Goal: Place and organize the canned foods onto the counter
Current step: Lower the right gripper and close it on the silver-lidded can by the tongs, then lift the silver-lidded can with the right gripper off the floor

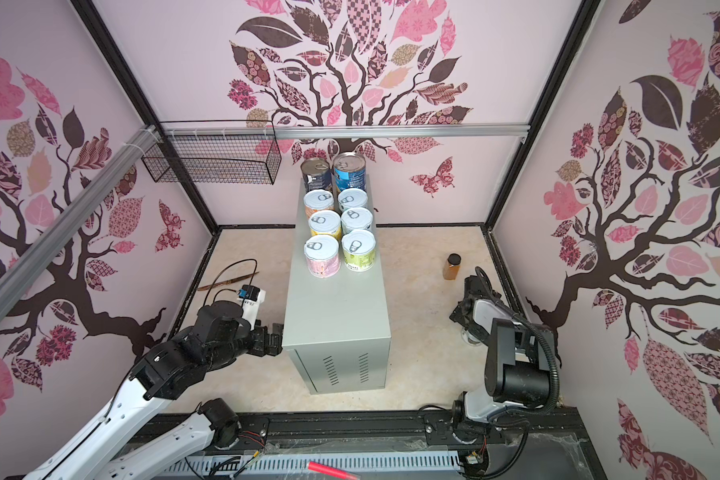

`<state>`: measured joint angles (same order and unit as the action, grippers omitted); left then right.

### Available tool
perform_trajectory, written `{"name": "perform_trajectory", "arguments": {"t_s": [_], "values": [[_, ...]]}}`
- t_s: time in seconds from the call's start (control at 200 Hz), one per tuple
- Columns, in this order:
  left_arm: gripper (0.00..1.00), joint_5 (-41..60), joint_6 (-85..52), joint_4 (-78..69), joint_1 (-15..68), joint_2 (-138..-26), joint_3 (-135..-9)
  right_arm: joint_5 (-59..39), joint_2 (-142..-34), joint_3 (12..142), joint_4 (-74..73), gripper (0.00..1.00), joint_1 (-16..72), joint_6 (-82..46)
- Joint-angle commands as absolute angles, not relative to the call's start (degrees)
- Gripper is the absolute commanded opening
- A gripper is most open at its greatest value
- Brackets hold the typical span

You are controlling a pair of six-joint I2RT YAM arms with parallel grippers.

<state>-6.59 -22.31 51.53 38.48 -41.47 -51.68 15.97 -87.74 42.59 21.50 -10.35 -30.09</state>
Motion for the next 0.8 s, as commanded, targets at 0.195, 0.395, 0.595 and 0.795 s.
{"name": "perform_trajectory", "arguments": {"t_s": [0.195,0.395,0.595,0.795], "values": [[0.98,-6.64,-21.62,50.03,38.19,-40.31,-50.28,16.06,-80.88,36.43,15.45,1.0,-9.92,-29.0],[0.98,-6.35,-21.61,49.86,38.19,-39.69,-50.21,17.02,-78.66,34.79,16.26,0.98,-9.93,-28.98],[0.98,-6.42,-21.49,49.86,38.14,-39.16,-50.13,18.05,-78.45,34.85,16.12,0.87,-9.93,-28.91],[0.98,-6.78,-21.58,49.85,38.14,-39.11,-50.05,17.21,-77.09,34.17,15.05,0.7,-9.93,-27.77]]}}
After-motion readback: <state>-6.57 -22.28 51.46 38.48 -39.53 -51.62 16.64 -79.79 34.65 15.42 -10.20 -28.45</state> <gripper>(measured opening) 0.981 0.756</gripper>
